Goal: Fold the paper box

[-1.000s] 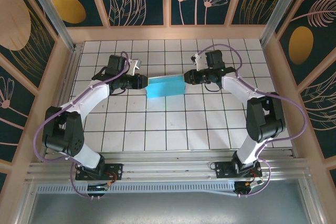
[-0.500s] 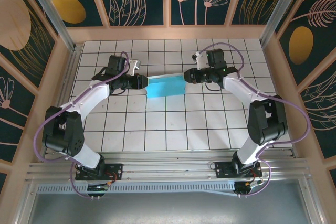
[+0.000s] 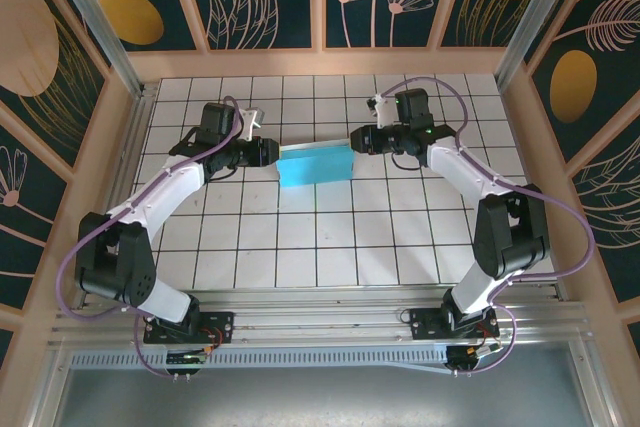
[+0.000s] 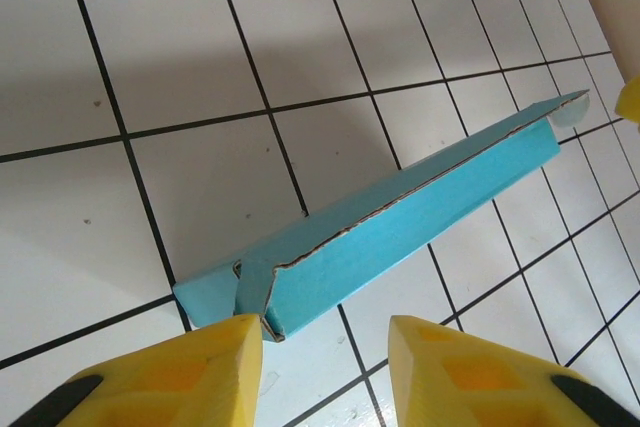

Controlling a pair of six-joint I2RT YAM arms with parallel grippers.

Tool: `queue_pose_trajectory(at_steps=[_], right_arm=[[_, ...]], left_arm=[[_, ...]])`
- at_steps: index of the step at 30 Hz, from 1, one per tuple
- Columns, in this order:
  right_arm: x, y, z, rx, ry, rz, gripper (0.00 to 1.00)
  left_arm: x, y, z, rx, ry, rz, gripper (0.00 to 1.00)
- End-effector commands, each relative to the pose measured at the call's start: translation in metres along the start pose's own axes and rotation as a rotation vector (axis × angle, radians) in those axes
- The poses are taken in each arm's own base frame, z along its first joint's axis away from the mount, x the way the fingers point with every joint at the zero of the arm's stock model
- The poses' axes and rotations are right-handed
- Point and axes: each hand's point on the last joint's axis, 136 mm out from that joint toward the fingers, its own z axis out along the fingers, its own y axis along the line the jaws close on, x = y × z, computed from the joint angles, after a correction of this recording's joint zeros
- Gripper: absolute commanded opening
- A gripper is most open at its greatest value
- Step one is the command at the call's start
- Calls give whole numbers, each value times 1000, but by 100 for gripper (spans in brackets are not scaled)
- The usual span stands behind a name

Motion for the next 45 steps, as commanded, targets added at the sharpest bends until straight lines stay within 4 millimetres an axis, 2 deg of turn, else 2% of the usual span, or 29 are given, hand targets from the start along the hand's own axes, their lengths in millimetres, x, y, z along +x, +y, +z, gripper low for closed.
queue_pose_trajectory(at_steps=[1, 7, 18, 23, 27, 29, 35, 45], right_arm=[[-6, -5, 4, 7, -6, 16, 33], [-4, -9, 8, 12, 4, 20, 35], [-10, -11, 2, 44, -21, 0, 39], [-11, -14, 4, 56, -23, 1, 49], [-13, -13, 4, 46, -29, 1, 50], [-12, -12, 6, 35, -24, 5, 48], [-11, -8, 10, -3, -16, 16, 27], [-7, -12, 14, 6, -1, 22, 33]], left_arm=[[-2, 0, 2, -8, -9, -18, 39], [-3, 3, 8, -11, -4, -20, 45], [4, 3, 14, 12, 26, -37, 40], [2, 3, 13, 11, 20, -33, 39], [1, 4, 14, 6, 21, -30, 39], [1, 3, 15, 11, 24, -32, 39], [0, 3, 16, 14, 21, -31, 37], [-3, 0, 16, 23, 13, -29, 33]])
